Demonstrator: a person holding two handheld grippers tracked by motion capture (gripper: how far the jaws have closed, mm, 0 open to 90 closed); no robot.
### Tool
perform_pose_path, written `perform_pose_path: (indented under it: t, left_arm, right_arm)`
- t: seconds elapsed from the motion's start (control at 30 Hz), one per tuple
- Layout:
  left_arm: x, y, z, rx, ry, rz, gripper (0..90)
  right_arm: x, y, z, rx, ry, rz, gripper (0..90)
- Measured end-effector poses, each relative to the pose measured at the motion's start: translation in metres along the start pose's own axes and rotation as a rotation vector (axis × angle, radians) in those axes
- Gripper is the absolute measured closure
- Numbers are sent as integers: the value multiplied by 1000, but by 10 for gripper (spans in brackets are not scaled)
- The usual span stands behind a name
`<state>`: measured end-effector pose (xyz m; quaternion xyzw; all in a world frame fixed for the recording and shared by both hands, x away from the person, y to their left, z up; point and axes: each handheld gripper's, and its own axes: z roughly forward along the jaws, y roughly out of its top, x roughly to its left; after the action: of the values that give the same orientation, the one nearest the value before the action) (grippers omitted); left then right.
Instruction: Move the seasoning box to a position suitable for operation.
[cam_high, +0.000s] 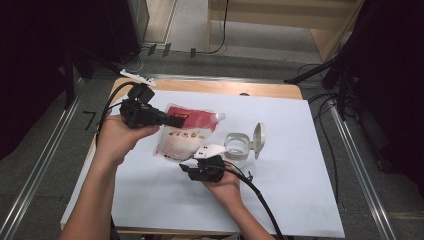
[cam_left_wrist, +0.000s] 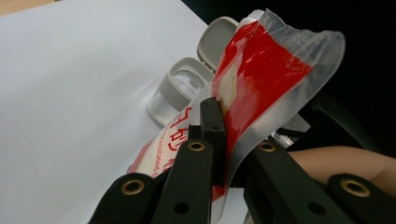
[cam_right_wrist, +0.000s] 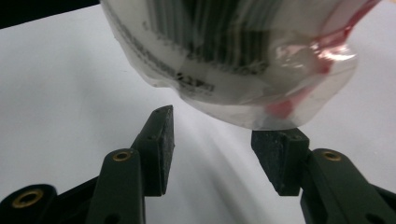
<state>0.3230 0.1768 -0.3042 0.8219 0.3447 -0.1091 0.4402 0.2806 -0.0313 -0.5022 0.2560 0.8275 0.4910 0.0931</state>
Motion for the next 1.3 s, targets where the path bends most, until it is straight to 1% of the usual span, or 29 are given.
perform_pose_path:
  t: [0.03, 0.07, 0.1, 0.13, 0.17, 0.23, 0.27, 0.3, 0.4, 0.47, 0.5, 0.53, 0.57, 0.6, 0.63, 0.67, 0.77, 0.8, 0.83, 0.87, 0.93, 1.0, 1.03, 1.07, 1.1, 1.13, 1.23, 1.27, 1.3]
  left_arm:
    - [0, 0, 0, 0, 0, 0, 900]
    - [2, 0, 0, 5, -15, -8, 900]
    - [2, 0, 0, 5, -15, -8, 900]
    - [2, -1, 1, 5, -33, -31, 900]
    - [2, -1, 1, 5, -33, -31, 900]
    - [3, 0, 2, 1, -44, -34, 899]
    - [3, 0, 2, 1, -44, -34, 899]
    - [3, 0, 3, -20, -30, -37, 899]
    - [1, 1, 6, -22, -16, -31, 894]
    - [-1, 2, 13, -40, -4, -19, 887]
    - [-1, 2, 13, -40, -4, -19, 883]
    - [-1, 3, 19, -24, 10, 7, 875]
    - [-1, 3, 19, -24, 10, 7, 868]
    - [-2, 3, 23, -3, 31, 19, 868]
    - [-1, 3, 32, 42, 63, 34, 845]
    - [-1, 3, 35, 52, 73, 46, 837]
    - [0, 3, 37, 63, 64, 52, 830]
    - [0, 1, 40, 97, 67, 94, 822]
    - [0, 1, 40, 97, 67, 94, 810]
    - [1, -1, 47, 145, 89, 124, 790]
    - [1, -1, 49, 154, 82, 137, 774]
    - [1, -1, 52, 134, 45, 169, 773]
    - [1, -2, 53, 137, 39, 161, 767]
    - [2, -3, 53, 158, 31, 169, 766]
    - [2, -3, 53, 158, 31, 169, 765]
    - [4, -4, 54, 169, 15, 169, 766]
    - [6, -5, 53, 179, 23, 179, 763]
    - [6, -5, 54, 167, 15, 175, 778]
    - [5, -4, 54, 175, 8, 161, 803]
  right_arm:
    - [0, 0, 0, 0, 0, 0, 487]
    - [-2, -2, -1, -28, -12, 14, 481]
    - [-2, -2, -1, -28, -12, 14, 481]
    - [-3, -2, -4, -56, -15, 29, 470]
    - [-3, -2, -4, -56, -15, 29, 470]
    - [1, -1, -6, -82, 4, -17, 467]
    - [1, -1, -6, -82, 4, -17, 467]
    - [5, 0, -7, -98, 22, -22, 478]
    - [10, 1, -9, -99, 33, -38, 502]
    - [14, 2, -10, -99, 47, -56, 520]
    - [14, 2, -10, -99, 47, -56, 520]
    - [21, 4, -10, -82, 43, -83, 535]
    - [21, 4, -10, -82, 43, -83, 535]
    - [22, 4, -10, -74, 64, -59, 537]
    - [21, 3, -10, -72, 93, -27, 539]
    - [21, 3, -11, -67, 104, -11, 542]
    - [21, 3, -12, -53, 117, 12, 545]
    - [20, 1, -16, -53, 126, 15, 547]
    - [20, 1, -16, -53, 126, 15, 547]
    - [20, 1, -19, -64, 148, 30, 549]
    - [19, 2, -21, -72, 162, 44, 550]
    - [18, 4, -26, -86, 175, 69, 552]
    - [17, 5, -28, -89, 173, 69, 552]
    - [17, 5, -29, -86, 169, 69, 552]
    - [16, 5, -29, -83, 182, 68, 552]
    - [17, 5, -30, -80, 183, 64, 552]
    - [17, 4, -30, -74, 192, 68, 552]
    - [16, 4, -30, -76, 200, 80, 553]
    - [16, 4, -30, -79, 198, 82, 553]
